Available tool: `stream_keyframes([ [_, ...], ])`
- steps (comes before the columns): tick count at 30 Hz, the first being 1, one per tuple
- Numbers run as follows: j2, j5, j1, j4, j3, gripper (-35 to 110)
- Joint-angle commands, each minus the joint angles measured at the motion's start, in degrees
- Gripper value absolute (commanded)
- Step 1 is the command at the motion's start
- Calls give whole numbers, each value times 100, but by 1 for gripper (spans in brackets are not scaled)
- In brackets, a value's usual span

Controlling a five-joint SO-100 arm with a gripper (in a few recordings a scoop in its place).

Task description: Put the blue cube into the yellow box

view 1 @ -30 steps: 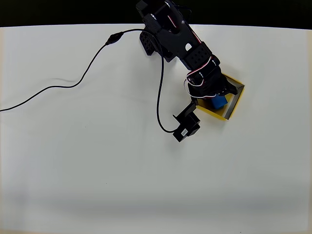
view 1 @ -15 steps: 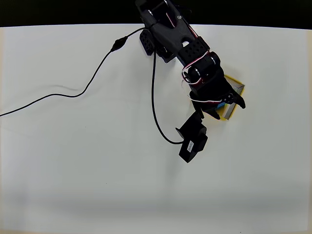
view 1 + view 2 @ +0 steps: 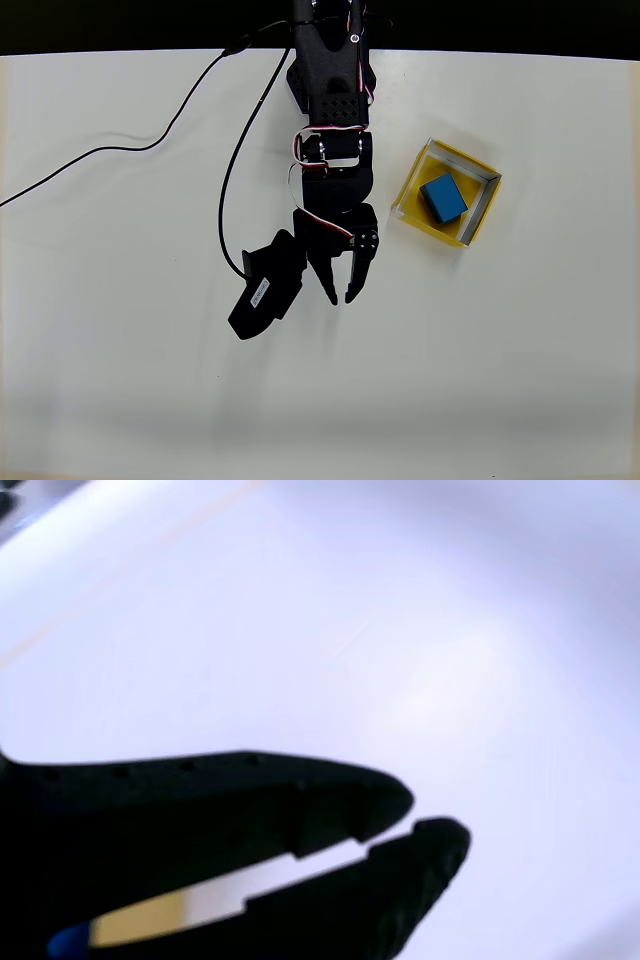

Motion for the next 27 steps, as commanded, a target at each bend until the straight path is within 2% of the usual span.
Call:
stream_keyframes([
  [1, 861, -325, 431, -659, 642, 0],
  [7, 2399, -642, 677, -343, 2197, 0],
  [15, 4518, -659, 870, 993, 3762, 0],
  [23, 5221, -167, 870, 3647, 3823, 0],
  [26, 5229, -211, 870, 5203, 3823, 0],
  [27, 5229, 290, 800, 5221, 3832, 0],
])
